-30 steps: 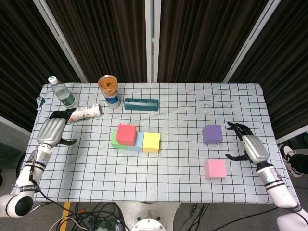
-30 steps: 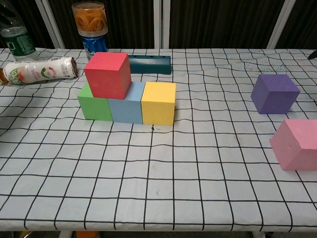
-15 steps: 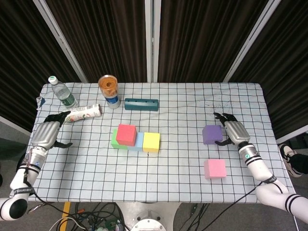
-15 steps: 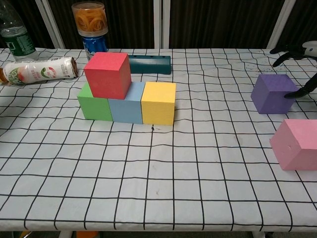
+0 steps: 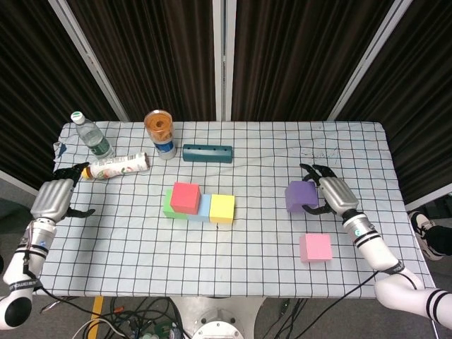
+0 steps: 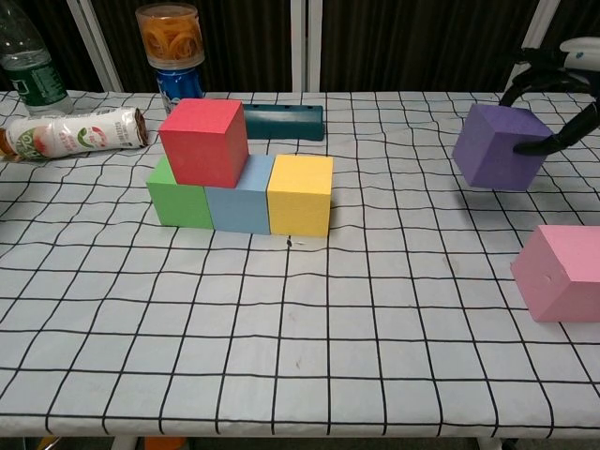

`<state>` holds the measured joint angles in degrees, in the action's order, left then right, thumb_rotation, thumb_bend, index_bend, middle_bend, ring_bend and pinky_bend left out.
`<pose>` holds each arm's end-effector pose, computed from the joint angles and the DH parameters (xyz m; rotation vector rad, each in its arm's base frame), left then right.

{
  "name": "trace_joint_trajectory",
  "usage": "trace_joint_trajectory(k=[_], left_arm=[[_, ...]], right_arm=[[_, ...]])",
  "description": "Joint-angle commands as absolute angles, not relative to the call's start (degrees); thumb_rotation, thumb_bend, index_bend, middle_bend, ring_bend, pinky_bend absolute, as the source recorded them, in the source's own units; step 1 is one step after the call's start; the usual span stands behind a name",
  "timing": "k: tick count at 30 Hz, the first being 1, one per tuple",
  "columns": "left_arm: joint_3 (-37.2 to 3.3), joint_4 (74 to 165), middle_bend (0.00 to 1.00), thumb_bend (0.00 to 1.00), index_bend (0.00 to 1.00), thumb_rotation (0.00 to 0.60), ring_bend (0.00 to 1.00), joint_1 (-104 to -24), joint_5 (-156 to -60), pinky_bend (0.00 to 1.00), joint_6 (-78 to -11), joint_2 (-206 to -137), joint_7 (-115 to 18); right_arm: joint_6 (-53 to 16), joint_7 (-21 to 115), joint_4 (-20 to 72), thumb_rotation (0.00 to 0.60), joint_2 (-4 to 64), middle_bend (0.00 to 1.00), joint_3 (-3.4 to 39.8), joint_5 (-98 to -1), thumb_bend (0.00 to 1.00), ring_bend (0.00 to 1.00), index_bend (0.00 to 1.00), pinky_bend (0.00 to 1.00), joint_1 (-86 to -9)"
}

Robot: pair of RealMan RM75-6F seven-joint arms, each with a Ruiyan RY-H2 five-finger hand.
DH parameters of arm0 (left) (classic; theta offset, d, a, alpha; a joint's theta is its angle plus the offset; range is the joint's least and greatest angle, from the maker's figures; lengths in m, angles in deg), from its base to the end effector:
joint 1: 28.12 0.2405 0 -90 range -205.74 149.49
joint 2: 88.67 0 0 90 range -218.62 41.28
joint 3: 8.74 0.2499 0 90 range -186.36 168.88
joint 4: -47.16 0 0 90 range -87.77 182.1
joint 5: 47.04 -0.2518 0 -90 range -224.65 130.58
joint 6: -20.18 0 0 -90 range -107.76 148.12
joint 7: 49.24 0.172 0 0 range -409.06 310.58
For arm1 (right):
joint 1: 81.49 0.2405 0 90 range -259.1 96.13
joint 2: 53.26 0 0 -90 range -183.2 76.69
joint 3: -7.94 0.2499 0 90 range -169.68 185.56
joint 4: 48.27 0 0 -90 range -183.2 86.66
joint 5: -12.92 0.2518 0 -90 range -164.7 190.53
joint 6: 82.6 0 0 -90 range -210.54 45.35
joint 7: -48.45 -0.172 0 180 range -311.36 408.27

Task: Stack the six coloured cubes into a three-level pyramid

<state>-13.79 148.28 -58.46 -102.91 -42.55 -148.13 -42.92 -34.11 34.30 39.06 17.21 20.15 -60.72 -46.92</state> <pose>-0.2661 0.3366 0.0949 -1.4533 -1.1468 -0.7851 -0.2138 -0.3874 0.0315 1.6794 -1.2939 1.0480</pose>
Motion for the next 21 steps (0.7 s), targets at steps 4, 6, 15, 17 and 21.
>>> trace_joint_trajectory(k=[4,6,15,17,21], left_arm=[[-13.2,148.3,0.07,0.11,0.07,0.6,0.1,-57.0,-104.2,0.09,-43.2,-148.3,-42.4],[-13.2,148.2,0.07,0.11,0.07,0.6,0.1,-56.7,-104.5,0.09,-43.1,-148.4,-42.5],[-12.9,147.1,0.07,0.11,0.07,0.6,0.1,-55.5,-106.6,0.09,-42.5,-149.3,-42.8],[-12.9,146.7,0.07,0.11,0.07,0.6,0.1,-55.5,-106.7,0.09,-42.1,-149.4,-42.7],[-13.2,145.9,0.07,0.11,0.07,0.6,0.1,-55.5,-106.9,0.09,-41.2,-149.9,-42.9]], right_arm=[[-35.7,43.7,55.3,0.6,11.6,0.45,25.1,-50.7,0.28,0.05,0.0,0.0,-41.8],[-35.4,48.6,57.0,0.6,12.9,0.45,25.7,-46.3,0.28,0.05,0.0,0.0,-39.3],[-30.4,64.5,58.0,0.6,22.3,0.45,26.7,-27.3,0.25,0.05,0.0,0.0,-28.2],[-29.0,66.8,57.9,0.6,23.9,0.45,26.7,-24.5,0.24,0.05,0.0,0.0,-26.5],[-25.8,71.6,57.8,0.6,27.1,0.45,26.6,-18.8,0.23,0.05,0.0,0.0,-23.0]])
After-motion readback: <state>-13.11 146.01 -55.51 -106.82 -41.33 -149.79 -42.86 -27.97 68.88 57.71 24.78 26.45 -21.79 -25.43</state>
